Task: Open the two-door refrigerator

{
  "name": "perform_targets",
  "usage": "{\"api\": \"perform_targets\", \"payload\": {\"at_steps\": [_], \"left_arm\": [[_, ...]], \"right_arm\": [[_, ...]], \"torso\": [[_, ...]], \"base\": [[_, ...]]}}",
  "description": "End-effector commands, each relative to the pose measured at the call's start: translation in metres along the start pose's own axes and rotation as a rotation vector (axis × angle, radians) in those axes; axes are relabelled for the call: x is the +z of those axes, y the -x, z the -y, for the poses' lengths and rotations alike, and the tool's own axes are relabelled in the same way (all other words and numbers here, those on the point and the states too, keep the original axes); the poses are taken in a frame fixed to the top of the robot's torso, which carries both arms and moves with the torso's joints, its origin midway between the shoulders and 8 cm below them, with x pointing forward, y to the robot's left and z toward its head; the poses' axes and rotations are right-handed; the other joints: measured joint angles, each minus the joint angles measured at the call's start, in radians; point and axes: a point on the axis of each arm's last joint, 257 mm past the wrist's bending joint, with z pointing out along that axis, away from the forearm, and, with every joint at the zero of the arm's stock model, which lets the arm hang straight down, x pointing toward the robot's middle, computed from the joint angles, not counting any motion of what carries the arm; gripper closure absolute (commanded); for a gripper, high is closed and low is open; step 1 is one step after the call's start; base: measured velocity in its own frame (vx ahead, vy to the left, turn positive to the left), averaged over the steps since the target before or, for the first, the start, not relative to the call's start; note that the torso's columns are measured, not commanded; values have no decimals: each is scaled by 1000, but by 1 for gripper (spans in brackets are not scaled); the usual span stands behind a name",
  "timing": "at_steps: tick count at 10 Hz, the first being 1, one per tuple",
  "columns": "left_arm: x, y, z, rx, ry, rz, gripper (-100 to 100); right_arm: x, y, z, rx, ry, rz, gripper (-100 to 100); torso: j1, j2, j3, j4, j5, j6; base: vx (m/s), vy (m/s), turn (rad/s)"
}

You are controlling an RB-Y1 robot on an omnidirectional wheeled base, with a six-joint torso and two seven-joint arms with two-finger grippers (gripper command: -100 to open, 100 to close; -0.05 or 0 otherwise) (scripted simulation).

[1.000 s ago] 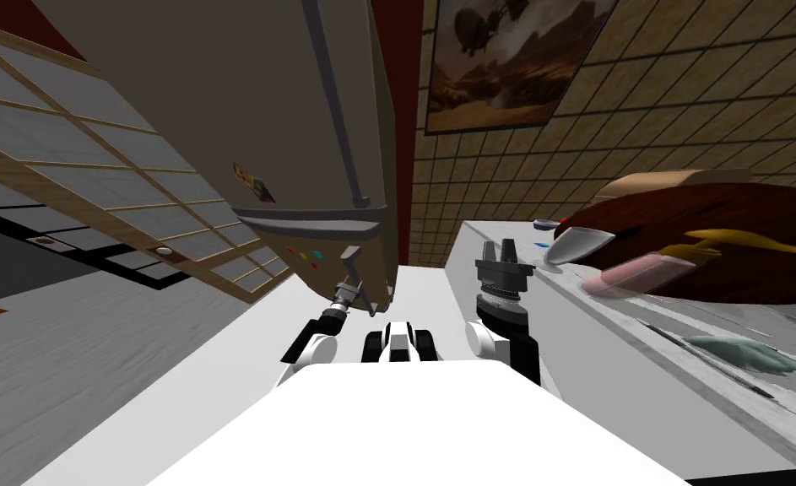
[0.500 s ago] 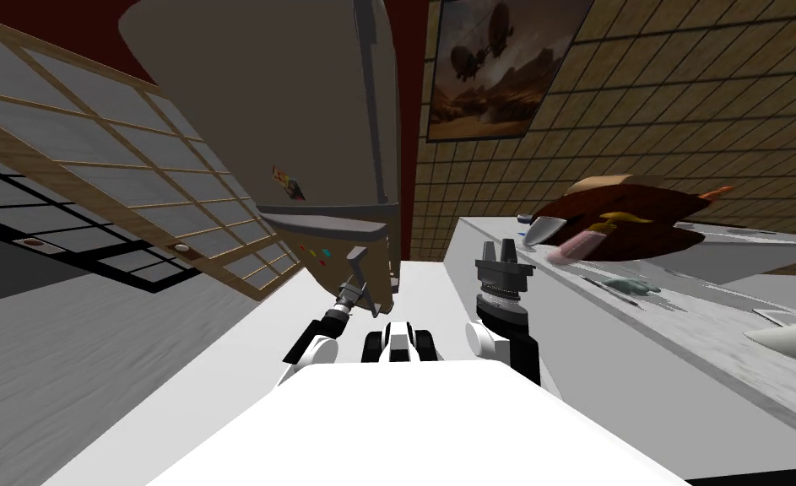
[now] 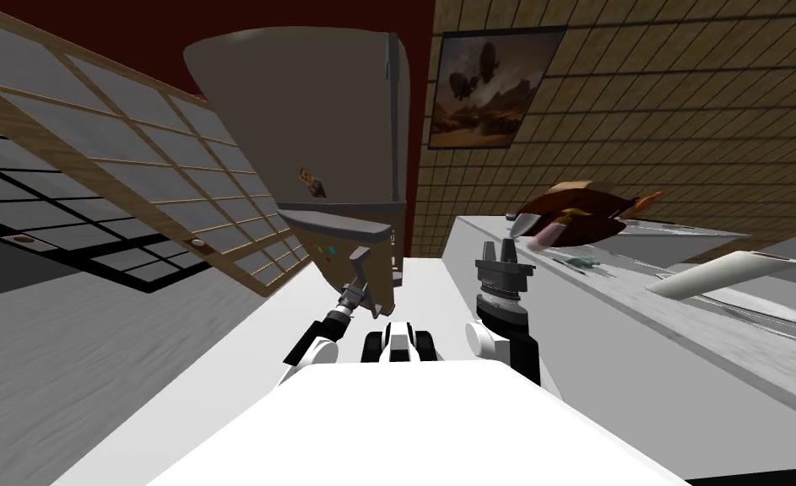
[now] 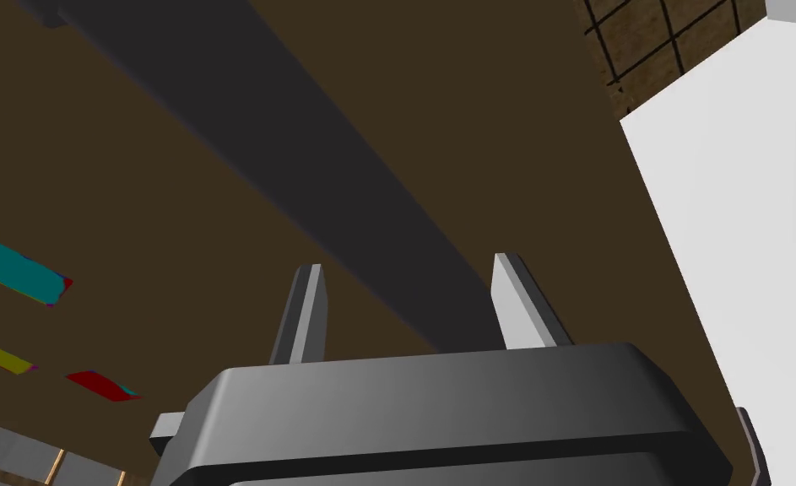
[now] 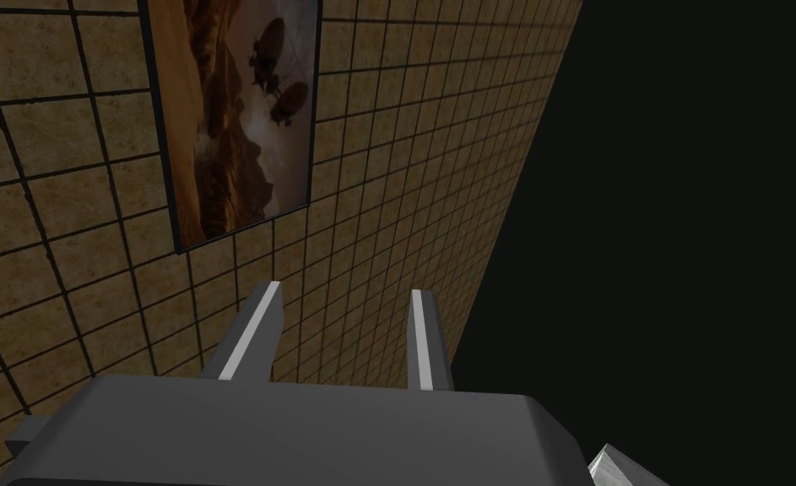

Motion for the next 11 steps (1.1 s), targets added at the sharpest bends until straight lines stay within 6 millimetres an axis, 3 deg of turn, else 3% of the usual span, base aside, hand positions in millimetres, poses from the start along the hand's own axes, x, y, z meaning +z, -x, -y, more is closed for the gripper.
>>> {"api": "perform_targets", "payload": {"at_steps": [1,11], "left_arm": [[2,-10,-8,5,23,-25,100],[2,-36,-39,15,107,-95,100]], "right_arm": [[0,0,0,0,0,0,0],[0,0,0,0,0,0,0]], "torso": [[7,1,1,1,1,-2],[15,1,1,3,3,-6]], "base": [[-182,252,-145],[-176,243,-92]]}}
